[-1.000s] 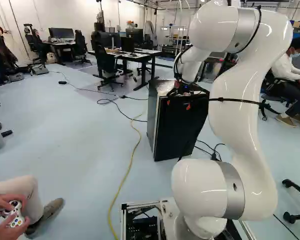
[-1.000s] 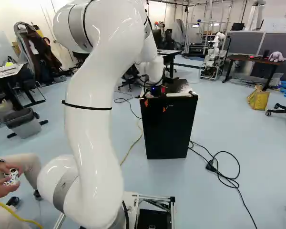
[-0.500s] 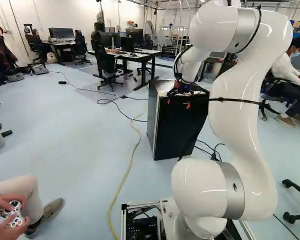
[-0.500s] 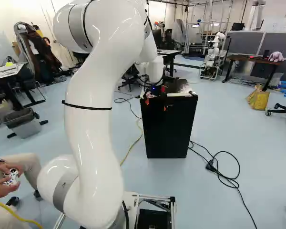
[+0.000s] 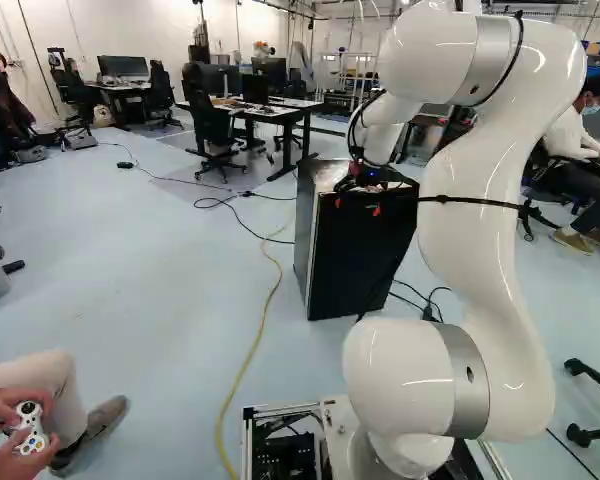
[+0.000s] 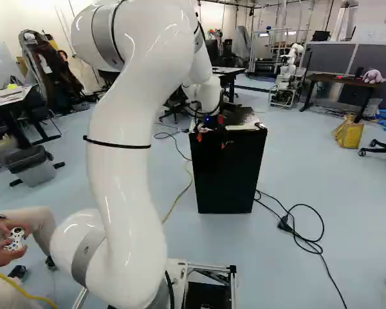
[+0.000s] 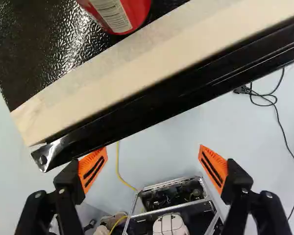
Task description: Grab a drink from the fridge
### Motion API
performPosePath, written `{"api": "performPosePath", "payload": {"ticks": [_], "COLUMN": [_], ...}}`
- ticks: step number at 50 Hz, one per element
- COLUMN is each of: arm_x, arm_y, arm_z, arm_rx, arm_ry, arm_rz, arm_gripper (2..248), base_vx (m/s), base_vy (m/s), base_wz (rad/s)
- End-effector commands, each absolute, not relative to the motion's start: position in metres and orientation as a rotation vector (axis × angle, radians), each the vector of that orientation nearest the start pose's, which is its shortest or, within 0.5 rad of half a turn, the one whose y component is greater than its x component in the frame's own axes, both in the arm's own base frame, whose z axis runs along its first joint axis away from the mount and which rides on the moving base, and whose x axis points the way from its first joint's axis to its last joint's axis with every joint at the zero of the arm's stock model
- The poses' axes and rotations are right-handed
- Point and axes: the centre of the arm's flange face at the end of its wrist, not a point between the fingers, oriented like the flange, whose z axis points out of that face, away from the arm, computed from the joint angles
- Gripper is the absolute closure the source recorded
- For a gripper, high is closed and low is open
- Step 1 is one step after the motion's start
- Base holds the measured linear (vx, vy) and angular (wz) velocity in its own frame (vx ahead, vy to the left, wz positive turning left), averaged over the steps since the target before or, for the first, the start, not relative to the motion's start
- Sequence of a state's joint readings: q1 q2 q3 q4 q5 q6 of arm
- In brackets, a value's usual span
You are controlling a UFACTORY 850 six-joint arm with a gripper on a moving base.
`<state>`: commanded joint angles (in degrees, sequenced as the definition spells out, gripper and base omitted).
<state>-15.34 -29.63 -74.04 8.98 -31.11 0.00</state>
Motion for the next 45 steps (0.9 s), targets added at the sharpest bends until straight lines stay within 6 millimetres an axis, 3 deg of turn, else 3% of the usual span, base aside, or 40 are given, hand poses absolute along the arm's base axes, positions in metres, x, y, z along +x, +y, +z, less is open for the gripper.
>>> {"api": "performPosePath", "payload": {"ticks": [25,45], "arm_x": [0.559,0.535], "arm_y": [-0.141,-0.132], "arm_z": [0.417,0.421], "arm_rx": [-3.001,-3.001], "arm_ry": [0.588,0.588], "arm_rz": [-0.332,-0.515], "arm_gripper": [3,3], "base_vx": [0.0,0.0], "base_vy": [0.0,0.0], "base_wz": [0.0,0.0]}}
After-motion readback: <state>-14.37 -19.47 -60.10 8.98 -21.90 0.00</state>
